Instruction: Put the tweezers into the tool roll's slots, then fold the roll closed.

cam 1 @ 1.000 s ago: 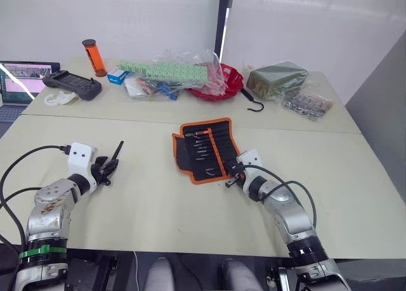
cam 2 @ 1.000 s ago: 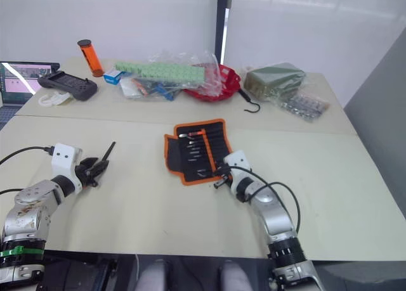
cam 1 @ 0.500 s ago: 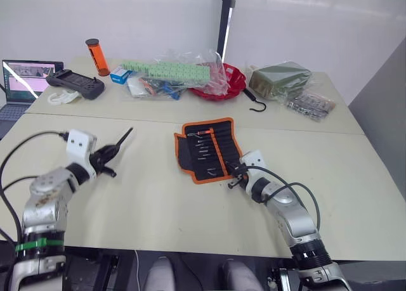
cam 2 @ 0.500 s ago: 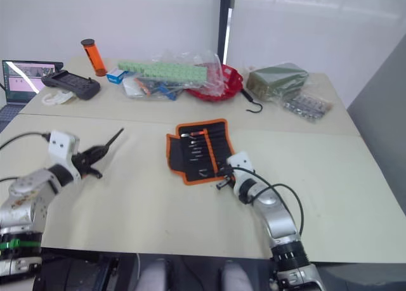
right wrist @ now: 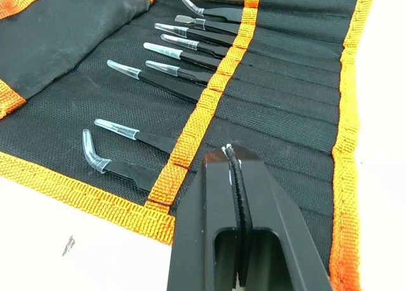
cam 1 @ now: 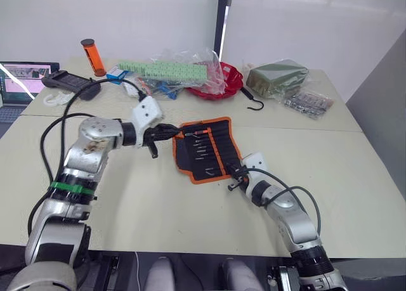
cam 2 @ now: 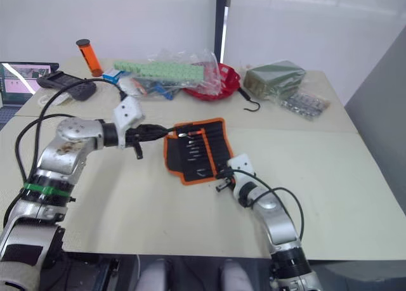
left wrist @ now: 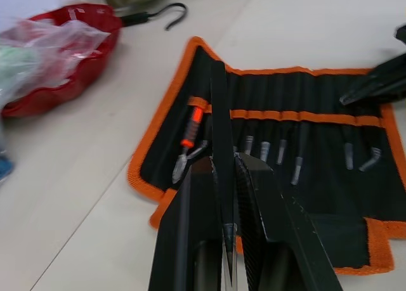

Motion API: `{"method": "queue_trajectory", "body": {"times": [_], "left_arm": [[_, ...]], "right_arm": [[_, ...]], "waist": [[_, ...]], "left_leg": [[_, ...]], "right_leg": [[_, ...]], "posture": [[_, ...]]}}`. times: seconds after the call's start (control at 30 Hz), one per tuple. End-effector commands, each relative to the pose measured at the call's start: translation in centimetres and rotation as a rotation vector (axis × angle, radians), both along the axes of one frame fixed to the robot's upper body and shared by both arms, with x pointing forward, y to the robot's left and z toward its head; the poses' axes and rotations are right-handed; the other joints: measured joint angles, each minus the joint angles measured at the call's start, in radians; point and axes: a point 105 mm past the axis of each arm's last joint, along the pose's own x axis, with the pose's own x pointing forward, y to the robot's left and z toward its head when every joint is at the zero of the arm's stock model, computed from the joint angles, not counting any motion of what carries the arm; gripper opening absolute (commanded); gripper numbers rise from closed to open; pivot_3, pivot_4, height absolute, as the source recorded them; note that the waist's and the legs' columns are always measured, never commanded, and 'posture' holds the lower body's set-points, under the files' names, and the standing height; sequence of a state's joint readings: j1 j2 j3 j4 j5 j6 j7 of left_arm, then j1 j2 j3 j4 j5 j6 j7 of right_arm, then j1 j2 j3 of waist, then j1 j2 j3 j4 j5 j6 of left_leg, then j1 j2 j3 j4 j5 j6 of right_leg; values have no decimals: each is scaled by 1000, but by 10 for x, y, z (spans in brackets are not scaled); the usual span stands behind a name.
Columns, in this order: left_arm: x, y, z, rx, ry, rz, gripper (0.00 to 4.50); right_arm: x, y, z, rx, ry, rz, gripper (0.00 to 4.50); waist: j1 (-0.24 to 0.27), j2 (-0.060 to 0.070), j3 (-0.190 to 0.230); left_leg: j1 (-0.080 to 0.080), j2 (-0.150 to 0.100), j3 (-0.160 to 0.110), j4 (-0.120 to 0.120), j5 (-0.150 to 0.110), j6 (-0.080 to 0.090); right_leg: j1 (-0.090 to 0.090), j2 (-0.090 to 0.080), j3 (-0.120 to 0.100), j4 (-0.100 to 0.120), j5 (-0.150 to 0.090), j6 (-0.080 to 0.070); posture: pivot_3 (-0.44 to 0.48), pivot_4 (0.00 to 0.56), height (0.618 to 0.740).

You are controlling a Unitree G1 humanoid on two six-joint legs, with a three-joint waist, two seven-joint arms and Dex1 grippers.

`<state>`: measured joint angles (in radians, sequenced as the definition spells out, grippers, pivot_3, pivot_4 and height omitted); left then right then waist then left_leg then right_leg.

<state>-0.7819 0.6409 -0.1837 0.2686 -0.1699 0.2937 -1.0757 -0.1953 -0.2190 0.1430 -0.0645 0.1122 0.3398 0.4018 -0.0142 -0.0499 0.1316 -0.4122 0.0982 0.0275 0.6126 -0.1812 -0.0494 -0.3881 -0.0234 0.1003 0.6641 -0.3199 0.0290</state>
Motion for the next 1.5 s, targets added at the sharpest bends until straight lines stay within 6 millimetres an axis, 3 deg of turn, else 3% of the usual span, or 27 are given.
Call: {"method": "queue_trajectory", "body": {"times": [0.03, 0.27, 0.4, 0.73, 0.93, 1.17, 1.5], "left_arm": [[-1, -22, 4, 94, -17, -136, 36], [7, -51, -16, 227, 12, -249, 36], [11, -55, -23, 243, 25, -253, 36], [11, -50, -30, 246, 64, -253, 36], [6, -39, -24, 220, 85, -251, 36], [-4, -26, -29, 262, 108, -264, 36], [-7, -37, -43, 256, 119, -254, 36]], "right_arm": [[-5, -1, -14, -4, 70, -14, 0], [-7, 8, 0, 16, 26, -4, 0], [-10, 14, 5, 32, 12, 5, 0], [-14, 21, 3, 30, 18, 26, 0], [-12, 20, 7, 31, 0, 21, 0], [-15, 16, -12, -21, 71, 20, 0], [-15, 16, -12, -21, 71, 19, 0]], "waist": [[0, 0, 0], [-2, 5, 3], [-6, 7, 5], [-5, 10, 8], [-7, 10, 8], [-6, 11, 8], [-4, 11, 8]], "left_leg": [[-1, 0, 0, 0, 0, 0], [-3, 0, -1, 1, 0, 0], [-4, 0, -2, 1, 0, 0], [-5, 0, -2, 2, 0, 0], [-5, 0, -3, 2, 0, 0], [-5, 0, -3, 2, 0, 0], [-5, 0, -3, 4, 0, 0]], "right_leg": [[0, 0, 0, 0, 0, 0], [-1, 1, 0, 0, 0, 0], [-3, 1, 0, 0, 0, 0], [-3, 1, 0, 0, 0, 1], [-3, 1, 0, 1, 0, 1], [-3, 1, 0, 1, 0, 1], [-2, 1, 0, 2, 0, 1]], "posture": [[0, 150, 737], [0, 150, 737], [0, 150, 737], [0, 150, 737], [0, 150, 737], [0, 150, 737], [0, 150, 737]]}}
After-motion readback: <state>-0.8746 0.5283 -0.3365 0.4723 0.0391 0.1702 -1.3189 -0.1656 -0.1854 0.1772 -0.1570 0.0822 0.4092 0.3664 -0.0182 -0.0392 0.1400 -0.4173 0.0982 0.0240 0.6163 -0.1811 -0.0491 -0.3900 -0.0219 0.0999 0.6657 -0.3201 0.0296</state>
